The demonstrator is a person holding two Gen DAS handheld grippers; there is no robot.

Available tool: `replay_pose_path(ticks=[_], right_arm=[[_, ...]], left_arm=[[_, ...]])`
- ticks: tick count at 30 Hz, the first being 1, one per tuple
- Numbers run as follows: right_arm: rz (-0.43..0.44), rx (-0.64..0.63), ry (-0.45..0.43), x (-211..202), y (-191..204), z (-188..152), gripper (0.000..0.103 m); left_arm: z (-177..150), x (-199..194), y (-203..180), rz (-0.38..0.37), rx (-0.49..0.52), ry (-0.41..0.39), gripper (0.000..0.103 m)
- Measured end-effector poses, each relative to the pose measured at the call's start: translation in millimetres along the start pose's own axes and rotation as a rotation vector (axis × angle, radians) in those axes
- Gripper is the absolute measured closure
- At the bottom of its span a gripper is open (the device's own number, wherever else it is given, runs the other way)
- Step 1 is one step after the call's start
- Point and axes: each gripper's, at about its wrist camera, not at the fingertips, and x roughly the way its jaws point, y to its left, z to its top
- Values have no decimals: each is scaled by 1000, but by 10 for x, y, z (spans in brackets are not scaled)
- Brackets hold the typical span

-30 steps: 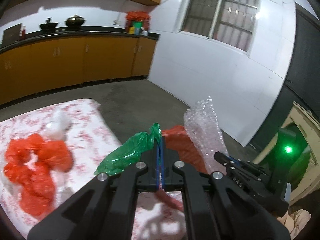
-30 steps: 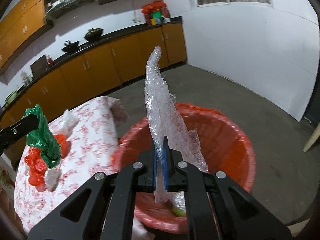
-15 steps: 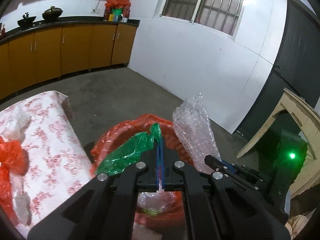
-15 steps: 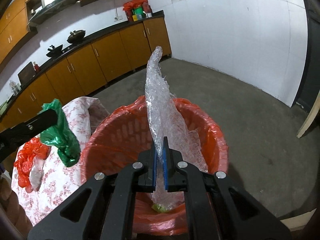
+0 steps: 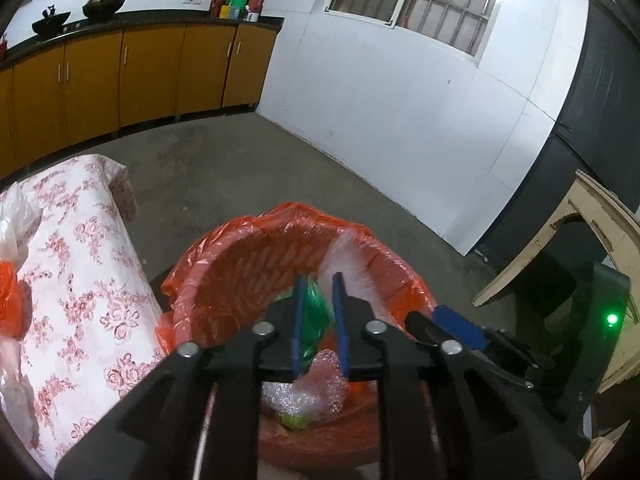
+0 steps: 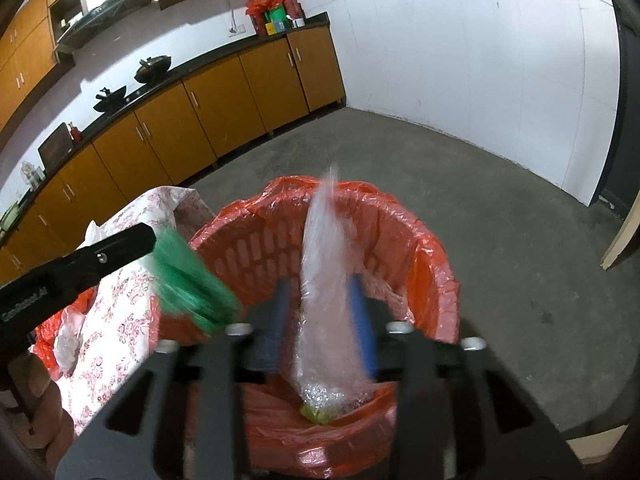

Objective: Collect trash
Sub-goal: 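Carry green bag and bubble wrap over the basket and open both tools, then move both tools back over the table and grasp bubble wrap with the right tool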

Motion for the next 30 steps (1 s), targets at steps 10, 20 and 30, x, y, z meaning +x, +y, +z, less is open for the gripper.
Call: replay_pose_path(ticks=[10,20,30], right_arm=[[-38,-8,5,-24,-36,4,63],[-22,-98,-13,-57,349,28,63],[78,-212,-15,-32,1152,-17,48]], left_arm=[[-97,-250,340,112,-42,-35,63],[-315,-907,832,339,-69,-118,43],[-651,-1677,1417,573,-155,-203,26]])
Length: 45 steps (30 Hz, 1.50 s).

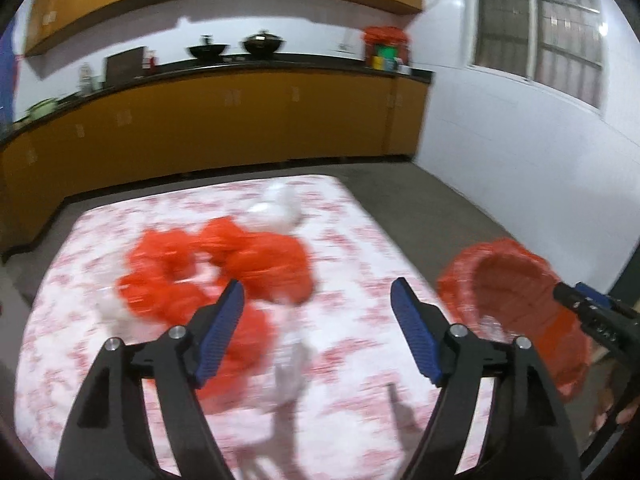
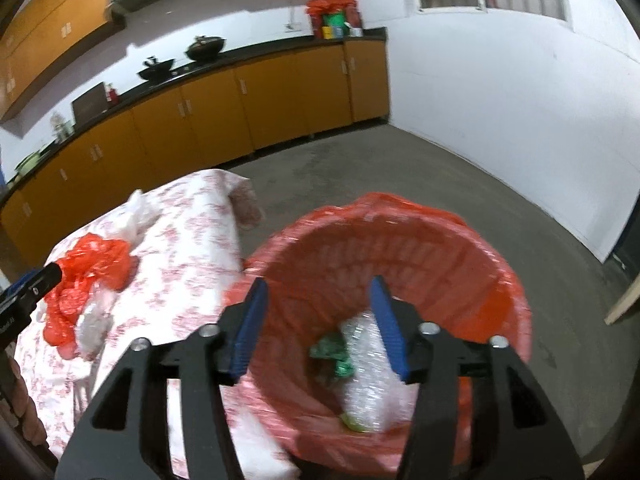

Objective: Collect trash
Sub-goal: 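Move both tools back over the table and grasp bubble wrap with the right tool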

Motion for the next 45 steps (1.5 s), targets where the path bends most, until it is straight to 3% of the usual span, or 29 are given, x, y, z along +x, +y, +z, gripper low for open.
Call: replay_pose_path(ticks=[9,19,30,37,45], right_arm=[[120,-101,17,144,806,8,48],[259,-189,118,444,1702,-122,51],[266,-280,198,697,2212,-429,55],[238,-303,231,821,2254,-490,62],[194,-300,243,831,2056,-530,62]], left_arm=[[-198,-228,888,220,-74,-16,20],[-414,-349,1629,325,-199,13,19],[-526,-370,1966,359,-246,26,19],[-549,-316,2016,352,-255,39,19],[-540,-262,1968,336,-247,45,19]])
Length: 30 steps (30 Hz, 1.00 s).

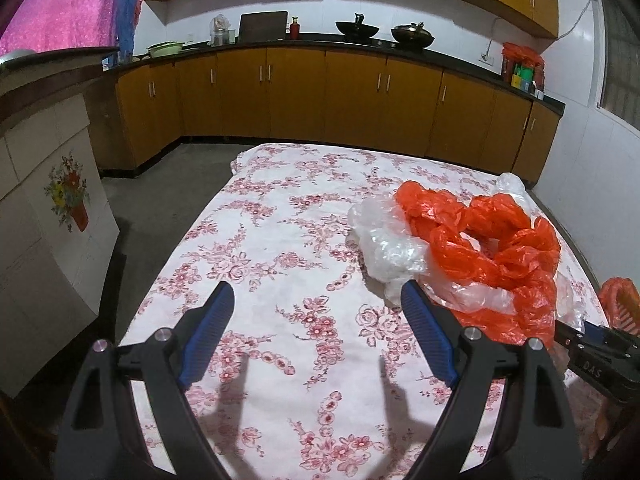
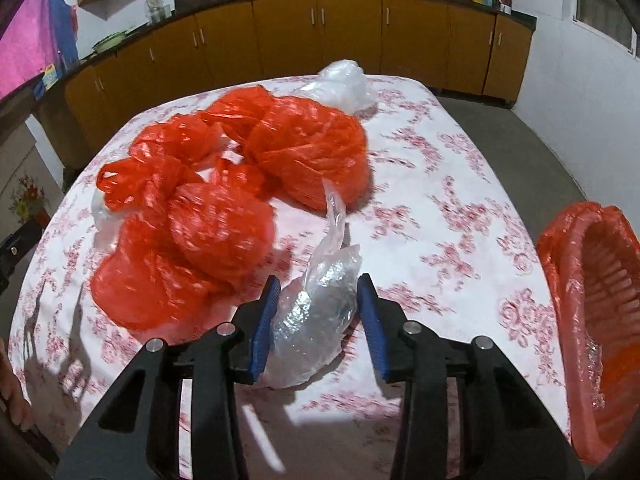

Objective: Collect trash
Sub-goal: 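Move both tools back over the table and grasp bubble wrap with the right tool, then grasp the clear plastic bag with the left tool while the right tool holds bubble wrap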

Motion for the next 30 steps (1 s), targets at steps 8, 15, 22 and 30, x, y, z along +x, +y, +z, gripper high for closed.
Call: replay_pose_path(ticks=[8,15,22,30], right_arm=[[-57,7,-2,-27,-251,-4,72],[-64,35,-8,-16,-370,29,75],[-61,29,-12,-19,-373,31,75],[-50,38,-11,19,-370,76,74]], left_arm=[[78,56,-152,-31,23,4,19],[303,333,-260,-45,29,21,20],[421,842,-273,-65,-15,158,34],[415,958,-428,-127,-11,195,37]])
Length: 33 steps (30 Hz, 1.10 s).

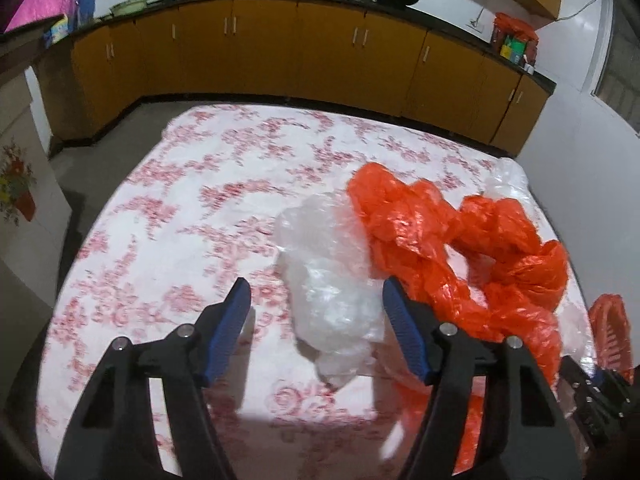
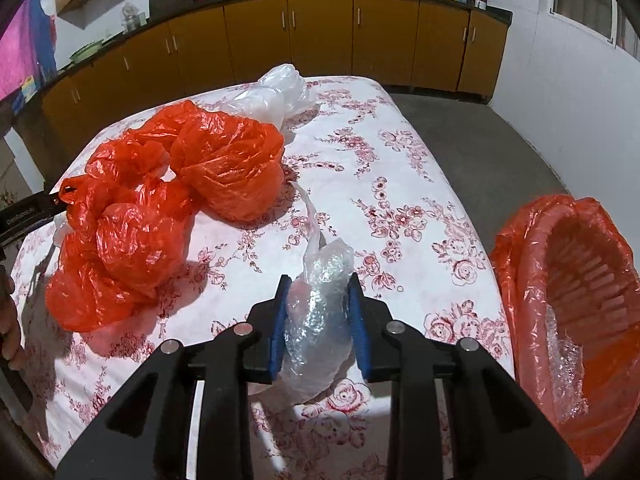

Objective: Collect trash
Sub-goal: 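Grasp the clear plastic bag with the left tool while the right tool holds bubble wrap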

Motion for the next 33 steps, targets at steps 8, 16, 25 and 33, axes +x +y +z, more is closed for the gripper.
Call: replay_pose_path(ticks=[8,16,25,33], right_arm=[[8,-5,3,-20,15,-27,74],[15,-19,10,-84,14,-97,74],[16,-11,-16,-239,-18,-94,75],[23,-8,-74,-494,-29,-26,75]], left_arm=[[-34,96,-31,-53,-28,39,49],[-51,95,-43,-87,-40,36,65],[-46,-169,125,-52,-44,-12,67],[-27,-578,234,-14,-24,-96,68]])
